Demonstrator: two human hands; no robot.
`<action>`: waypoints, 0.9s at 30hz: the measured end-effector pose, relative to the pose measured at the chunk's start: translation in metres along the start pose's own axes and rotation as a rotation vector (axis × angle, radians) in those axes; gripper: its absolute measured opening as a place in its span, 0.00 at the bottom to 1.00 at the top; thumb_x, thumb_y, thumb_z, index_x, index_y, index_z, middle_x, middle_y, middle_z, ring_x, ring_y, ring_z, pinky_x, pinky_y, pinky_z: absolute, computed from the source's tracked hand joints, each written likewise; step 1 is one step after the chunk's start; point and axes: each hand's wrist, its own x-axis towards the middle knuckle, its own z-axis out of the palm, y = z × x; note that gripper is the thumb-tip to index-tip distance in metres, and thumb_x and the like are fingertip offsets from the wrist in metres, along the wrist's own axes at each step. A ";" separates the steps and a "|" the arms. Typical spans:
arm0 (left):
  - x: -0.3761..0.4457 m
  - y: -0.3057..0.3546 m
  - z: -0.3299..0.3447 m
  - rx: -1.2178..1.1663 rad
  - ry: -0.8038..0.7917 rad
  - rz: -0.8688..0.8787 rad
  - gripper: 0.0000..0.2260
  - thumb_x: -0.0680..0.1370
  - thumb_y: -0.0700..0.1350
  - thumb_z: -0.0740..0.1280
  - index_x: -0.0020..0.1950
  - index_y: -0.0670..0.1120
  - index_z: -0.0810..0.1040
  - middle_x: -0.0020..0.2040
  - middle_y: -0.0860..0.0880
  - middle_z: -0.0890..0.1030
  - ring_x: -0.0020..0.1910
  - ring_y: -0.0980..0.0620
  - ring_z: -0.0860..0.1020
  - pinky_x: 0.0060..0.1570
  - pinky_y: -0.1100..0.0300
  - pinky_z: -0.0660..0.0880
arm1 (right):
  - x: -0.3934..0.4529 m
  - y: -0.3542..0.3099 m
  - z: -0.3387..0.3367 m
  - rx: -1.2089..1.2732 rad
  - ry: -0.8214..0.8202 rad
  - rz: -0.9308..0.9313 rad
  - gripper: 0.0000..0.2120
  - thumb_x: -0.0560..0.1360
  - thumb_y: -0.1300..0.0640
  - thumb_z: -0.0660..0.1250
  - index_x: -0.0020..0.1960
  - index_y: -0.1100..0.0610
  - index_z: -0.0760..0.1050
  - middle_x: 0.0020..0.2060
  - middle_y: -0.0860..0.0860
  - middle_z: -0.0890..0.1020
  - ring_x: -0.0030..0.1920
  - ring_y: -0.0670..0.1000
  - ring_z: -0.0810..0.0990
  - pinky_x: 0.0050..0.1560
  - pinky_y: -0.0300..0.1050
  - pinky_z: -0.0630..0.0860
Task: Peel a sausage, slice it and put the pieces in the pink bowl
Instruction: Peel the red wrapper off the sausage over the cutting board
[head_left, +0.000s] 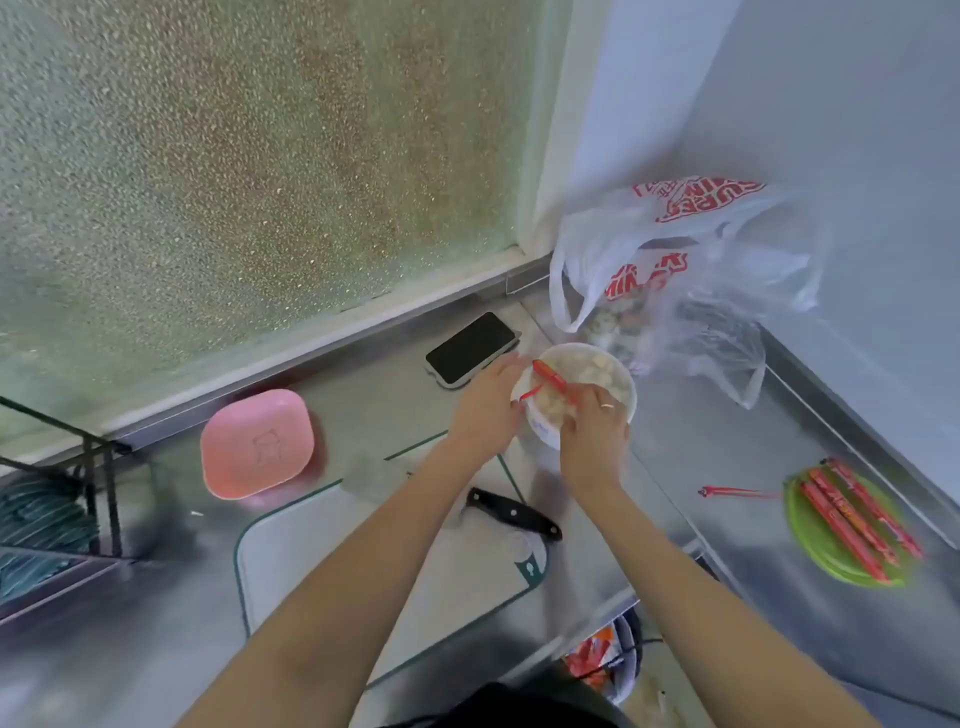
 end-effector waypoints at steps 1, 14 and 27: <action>0.011 0.001 0.004 0.081 -0.015 0.031 0.26 0.77 0.36 0.61 0.74 0.47 0.62 0.75 0.46 0.61 0.73 0.48 0.60 0.70 0.55 0.58 | 0.006 0.004 -0.001 -0.048 -0.016 0.015 0.19 0.73 0.68 0.59 0.62 0.56 0.73 0.64 0.55 0.74 0.64 0.60 0.68 0.63 0.56 0.66; 0.048 -0.007 0.027 0.330 -0.069 0.036 0.16 0.79 0.46 0.61 0.67 0.49 0.71 0.64 0.48 0.73 0.65 0.48 0.68 0.63 0.50 0.66 | 0.032 0.026 -0.002 0.038 -0.065 -0.168 0.12 0.79 0.56 0.58 0.60 0.52 0.75 0.54 0.53 0.81 0.59 0.58 0.72 0.62 0.53 0.69; -0.038 -0.026 -0.049 -0.406 -0.146 -0.377 0.06 0.75 0.43 0.69 0.48 0.42 0.77 0.43 0.47 0.84 0.39 0.53 0.82 0.37 0.65 0.72 | 0.010 -0.048 -0.010 0.804 -0.328 -0.070 0.17 0.71 0.68 0.69 0.56 0.58 0.70 0.39 0.52 0.78 0.38 0.46 0.80 0.40 0.31 0.77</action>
